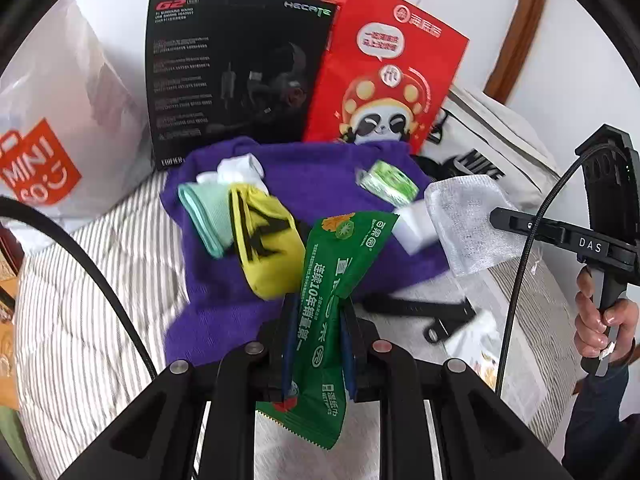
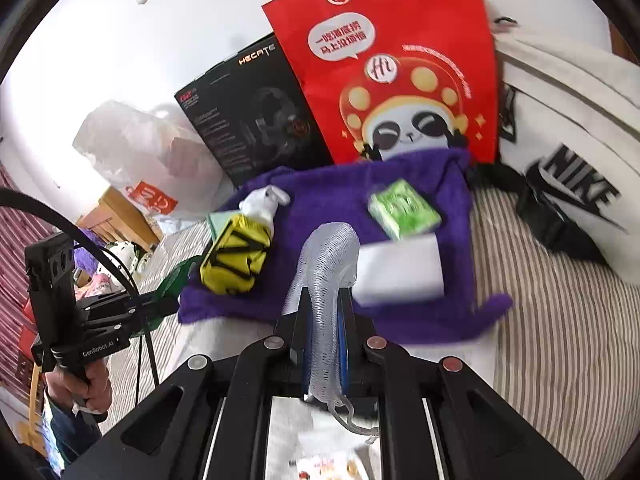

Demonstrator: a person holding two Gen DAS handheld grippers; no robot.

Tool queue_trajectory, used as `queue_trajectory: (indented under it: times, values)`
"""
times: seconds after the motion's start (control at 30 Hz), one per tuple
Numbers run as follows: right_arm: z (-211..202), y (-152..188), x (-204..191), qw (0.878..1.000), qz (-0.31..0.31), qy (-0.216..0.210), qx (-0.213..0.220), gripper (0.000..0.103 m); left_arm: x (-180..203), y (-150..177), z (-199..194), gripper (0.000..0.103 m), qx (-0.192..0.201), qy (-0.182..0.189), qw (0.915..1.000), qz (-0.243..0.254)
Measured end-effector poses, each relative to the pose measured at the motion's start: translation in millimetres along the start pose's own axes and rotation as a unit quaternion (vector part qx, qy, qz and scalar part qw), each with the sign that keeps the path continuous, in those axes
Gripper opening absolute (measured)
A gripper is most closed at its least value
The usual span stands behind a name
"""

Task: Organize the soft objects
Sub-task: 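Carry the green packet with the left gripper while the right lowers the clear bag onto the towel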

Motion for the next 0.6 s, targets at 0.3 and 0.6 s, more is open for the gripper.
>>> queue_trajectory:
  times: [0.3,0.6]
  values:
    - [36,-49,-1,1.000,-0.008,0.002,-0.002,0.010,-17,-41,12,0.019,0.008,-0.008,0.9999,-0.011]
    - [101,-75,8,0.999,-0.015,0.028,-0.041,0.010,-26,-70,27,0.018,0.002,-0.020,0.9998,-0.003]
Point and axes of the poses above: each gripper's, at about its wrist camera, not at the fingertips, and z roughly the way its jaws point, x to its right, y to its underside, the point moved 2 cm from there along z, roughly the way its jaws point, and after that the axes turned 3 degrees about -x, right-handed, at the moved point
